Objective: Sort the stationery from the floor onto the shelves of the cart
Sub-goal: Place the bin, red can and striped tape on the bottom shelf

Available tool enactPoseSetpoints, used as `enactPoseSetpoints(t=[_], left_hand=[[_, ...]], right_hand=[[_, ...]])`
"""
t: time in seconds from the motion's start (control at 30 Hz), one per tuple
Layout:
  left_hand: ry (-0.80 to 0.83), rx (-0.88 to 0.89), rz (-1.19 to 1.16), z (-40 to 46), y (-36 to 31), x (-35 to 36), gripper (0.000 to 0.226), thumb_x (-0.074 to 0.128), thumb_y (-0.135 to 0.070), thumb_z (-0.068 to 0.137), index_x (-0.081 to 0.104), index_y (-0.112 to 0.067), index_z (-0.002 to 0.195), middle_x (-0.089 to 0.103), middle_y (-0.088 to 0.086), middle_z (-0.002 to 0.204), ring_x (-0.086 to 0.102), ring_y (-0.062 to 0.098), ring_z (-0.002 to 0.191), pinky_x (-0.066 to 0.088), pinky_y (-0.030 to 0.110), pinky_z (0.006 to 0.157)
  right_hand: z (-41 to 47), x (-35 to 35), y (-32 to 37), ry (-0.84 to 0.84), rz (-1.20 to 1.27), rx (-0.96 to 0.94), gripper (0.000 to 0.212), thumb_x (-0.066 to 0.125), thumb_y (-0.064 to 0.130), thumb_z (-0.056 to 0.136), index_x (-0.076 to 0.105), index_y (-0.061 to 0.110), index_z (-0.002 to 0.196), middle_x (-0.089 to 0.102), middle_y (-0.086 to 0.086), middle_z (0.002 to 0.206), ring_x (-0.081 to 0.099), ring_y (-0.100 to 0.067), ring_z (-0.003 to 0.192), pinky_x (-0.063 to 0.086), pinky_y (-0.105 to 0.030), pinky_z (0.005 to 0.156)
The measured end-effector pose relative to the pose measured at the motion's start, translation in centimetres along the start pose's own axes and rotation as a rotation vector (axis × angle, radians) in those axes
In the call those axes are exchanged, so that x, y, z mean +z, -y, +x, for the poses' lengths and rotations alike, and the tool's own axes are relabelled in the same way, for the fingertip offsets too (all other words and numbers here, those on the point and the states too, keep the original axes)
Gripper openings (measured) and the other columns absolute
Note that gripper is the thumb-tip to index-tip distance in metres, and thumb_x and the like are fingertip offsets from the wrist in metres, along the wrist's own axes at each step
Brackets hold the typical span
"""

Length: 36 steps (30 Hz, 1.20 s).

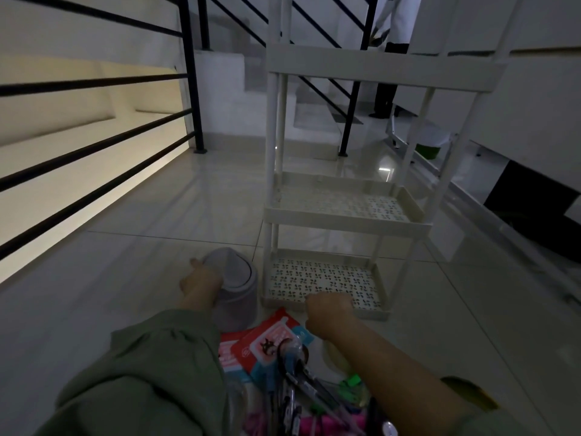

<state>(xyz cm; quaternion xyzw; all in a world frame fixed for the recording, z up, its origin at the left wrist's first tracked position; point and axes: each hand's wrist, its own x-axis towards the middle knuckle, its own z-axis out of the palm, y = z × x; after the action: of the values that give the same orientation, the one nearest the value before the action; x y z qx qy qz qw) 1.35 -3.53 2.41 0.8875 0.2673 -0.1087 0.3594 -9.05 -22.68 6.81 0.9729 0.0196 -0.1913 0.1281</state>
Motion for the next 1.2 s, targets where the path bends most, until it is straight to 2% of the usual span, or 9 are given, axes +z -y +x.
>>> enactPoseSetpoints(t=[0.37, 0.47, 0.53, 0.6, 0.73, 0.87, 0.97, 1.07, 1.2], left_hand=[[0.072, -0.054, -0.109, -0.3, -0.3, 1.7, 0.103, 0.071, -0.038, 0.078, 0.003, -0.004, 0.148, 0.009, 0.019, 0.155, 0.019, 0.045, 0.137, 0.033, 0.053, 0.107], [0.344, -0.192, -0.516, 0.6, 1.6, 2.7, 0.074, 0.077, -0.038, 0.069, 0.049, -0.002, 0.126, 0.058, 0.021, 0.117, 0.064, 0.040, 0.094, 0.058, 0.047, 0.064], [0.354, -0.209, -0.697, 0.4, 1.6, 3.0, 0.026, 0.064, -0.021, 0.084, 0.054, 0.001, 0.094, 0.056, 0.018, 0.081, 0.064, 0.033, 0.049, 0.047, 0.033, 0.027], [0.344, -0.213, -0.718, 0.0, 0.9, 3.1, 0.009, 0.048, -0.006, 0.092, 0.047, 0.003, 0.091, 0.048, 0.015, 0.073, 0.054, 0.035, 0.051, 0.036, 0.028, 0.018], [0.421, -0.168, -0.566, -1.8, 0.3, 1.7, 0.016, 0.036, 0.004, 0.093, 0.044, 0.005, 0.079, 0.043, 0.014, 0.073, 0.047, 0.035, 0.057, 0.058, 0.030, 0.052], [0.485, -0.086, -0.298, -3.0, -0.2, -1.4, 0.018, 0.035, 0.007, 0.093, 0.039, 0.015, 0.108, 0.052, 0.028, 0.091, 0.067, 0.044, 0.059, 0.033, 0.052, 0.107], [0.629, -0.098, -0.234, -3.4, -1.0, -3.6, 0.031, 0.036, 0.009, 0.092, 0.037, 0.020, 0.121, 0.043, 0.037, 0.131, 0.043, 0.054, 0.122, 0.044, 0.049, 0.099], [0.836, -0.040, -0.203, -3.4, -1.5, -4.8, 0.045, 0.039, 0.013, 0.087, 0.038, 0.016, 0.131, 0.041, 0.033, 0.137, 0.039, 0.051, 0.126, 0.055, 0.056, 0.069], [0.873, -0.011, -0.116, -4.2, -3.0, -4.3, 0.049, 0.040, 0.009, 0.089, 0.030, 0.016, 0.136, 0.035, 0.035, 0.141, 0.037, 0.053, 0.126, 0.050, 0.060, 0.069]], right_hand=[[1.5, 0.6, 0.6, -0.035, 0.204, -0.052, 0.043, 0.043, 0.031, 0.097, 0.042, 0.008, 0.133, 0.053, -0.011, 0.131, 0.055, -0.028, 0.117, 0.046, -0.040, 0.092], [1.8, 0.9, 0.5, -0.043, 0.234, -0.057, 0.042, 0.044, 0.031, 0.097, 0.042, 0.008, 0.132, 0.053, -0.012, 0.131, 0.054, -0.028, 0.117, 0.045, -0.040, 0.093], [1.8, 1.2, 0.2, -0.042, 0.252, -0.050, 0.044, 0.045, 0.032, 0.096, 0.040, 0.008, 0.133, 0.052, -0.012, 0.131, 0.054, -0.029, 0.118, 0.044, -0.040, 0.095], [1.8, 1.4, -0.1, -0.034, 0.268, -0.043, 0.045, 0.046, 0.031, 0.096, 0.038, 0.007, 0.133, 0.051, -0.012, 0.132, 0.053, -0.029, 0.119, 0.044, -0.041, 0.096], [1.7, 1.4, -0.3, -0.002, 0.392, -0.017, 0.047, 0.049, 0.032, 0.095, 0.039, 0.006, 0.133, 0.052, -0.013, 0.133, 0.052, -0.028, 0.120, 0.043, -0.037, 0.097], [1.2, 0.7, -0.1, 0.116, 0.889, 0.040, 0.062, 0.053, 0.036, 0.092, 0.031, -0.001, 0.137, 0.047, -0.018, 0.137, 0.052, -0.032, 0.119, 0.047, -0.037, 0.089], [0.6, 0.0, 0.5, 0.277, 1.249, 0.040, 0.077, 0.056, 0.047, 0.088, 0.028, 0.000, 0.142, 0.046, -0.020, 0.139, 0.053, -0.038, 0.119, 0.049, -0.039, 0.083], [0.0, -0.3, 0.9, 0.442, 1.487, 0.043, 0.076, 0.060, 0.049, 0.085, 0.029, 0.011, 0.143, 0.040, -0.018, 0.143, 0.046, -0.041, 0.126, 0.050, -0.046, 0.090], [-0.8, -0.4, 0.3, 0.459, 1.716, 0.090, 0.055, 0.059, 0.026, 0.090, 0.035, 0.011, 0.137, 0.049, -0.011, 0.104, 0.047, -0.042, 0.124, 0.051, -0.047, 0.093]])
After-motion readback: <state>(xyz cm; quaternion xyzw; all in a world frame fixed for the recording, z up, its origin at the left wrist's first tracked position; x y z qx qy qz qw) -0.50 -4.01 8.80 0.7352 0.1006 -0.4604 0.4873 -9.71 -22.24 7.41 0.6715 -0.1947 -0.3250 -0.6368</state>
